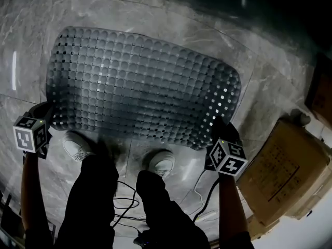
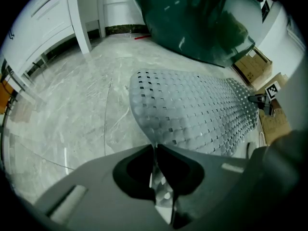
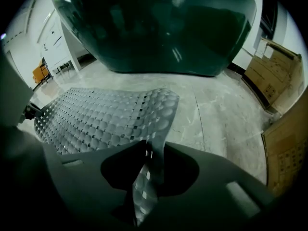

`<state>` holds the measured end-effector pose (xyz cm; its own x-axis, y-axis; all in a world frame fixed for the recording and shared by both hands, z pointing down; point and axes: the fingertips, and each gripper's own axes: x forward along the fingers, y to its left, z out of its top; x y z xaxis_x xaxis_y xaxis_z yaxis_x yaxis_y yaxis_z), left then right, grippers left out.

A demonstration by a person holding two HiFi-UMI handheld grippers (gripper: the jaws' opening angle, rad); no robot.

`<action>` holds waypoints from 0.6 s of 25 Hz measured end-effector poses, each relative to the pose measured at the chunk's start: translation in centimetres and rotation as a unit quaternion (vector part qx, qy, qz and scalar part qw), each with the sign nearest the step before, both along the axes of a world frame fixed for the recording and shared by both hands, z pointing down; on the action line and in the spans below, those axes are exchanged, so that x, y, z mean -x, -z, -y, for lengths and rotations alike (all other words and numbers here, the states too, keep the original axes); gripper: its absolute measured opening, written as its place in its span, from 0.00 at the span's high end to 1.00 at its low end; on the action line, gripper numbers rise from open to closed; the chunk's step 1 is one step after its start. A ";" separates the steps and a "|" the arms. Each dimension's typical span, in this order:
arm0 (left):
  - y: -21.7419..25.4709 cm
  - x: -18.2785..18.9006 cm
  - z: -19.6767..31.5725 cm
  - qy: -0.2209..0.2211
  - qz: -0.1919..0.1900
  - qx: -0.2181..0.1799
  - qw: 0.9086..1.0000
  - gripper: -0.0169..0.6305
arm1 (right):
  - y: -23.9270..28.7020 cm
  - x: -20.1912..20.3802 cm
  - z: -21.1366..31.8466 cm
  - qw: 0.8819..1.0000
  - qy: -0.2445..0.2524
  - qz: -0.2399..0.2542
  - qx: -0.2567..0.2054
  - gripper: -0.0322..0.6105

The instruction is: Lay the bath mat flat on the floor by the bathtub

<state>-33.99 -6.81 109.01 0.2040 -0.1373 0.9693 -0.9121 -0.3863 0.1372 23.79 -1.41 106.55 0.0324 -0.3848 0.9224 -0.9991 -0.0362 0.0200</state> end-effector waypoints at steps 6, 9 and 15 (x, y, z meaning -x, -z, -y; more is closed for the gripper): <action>-1.7 1.1 -0.9 0.012 0.017 0.022 1.000 0.92 | -0.9 -0.6 -0.1 1.000 -0.012 0.000 0.005 0.74; -2.2 1.6 -1.1 0.007 0.038 0.025 0.999 0.87 | -1.1 -1.1 -0.2 1.000 -0.020 -0.003 0.007 0.70; -1.5 2.8 0.6 -0.019 0.080 -0.012 0.997 0.78 | -1.2 -2.1 -0.5 0.999 -0.034 -0.024 0.016 0.62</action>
<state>-36.75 -7.42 110.51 0.0528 -0.1559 0.9864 -0.9061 -0.4227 -0.0183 25.86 -0.88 107.74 0.1011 -0.3499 0.9313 -0.9923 -0.1025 0.0692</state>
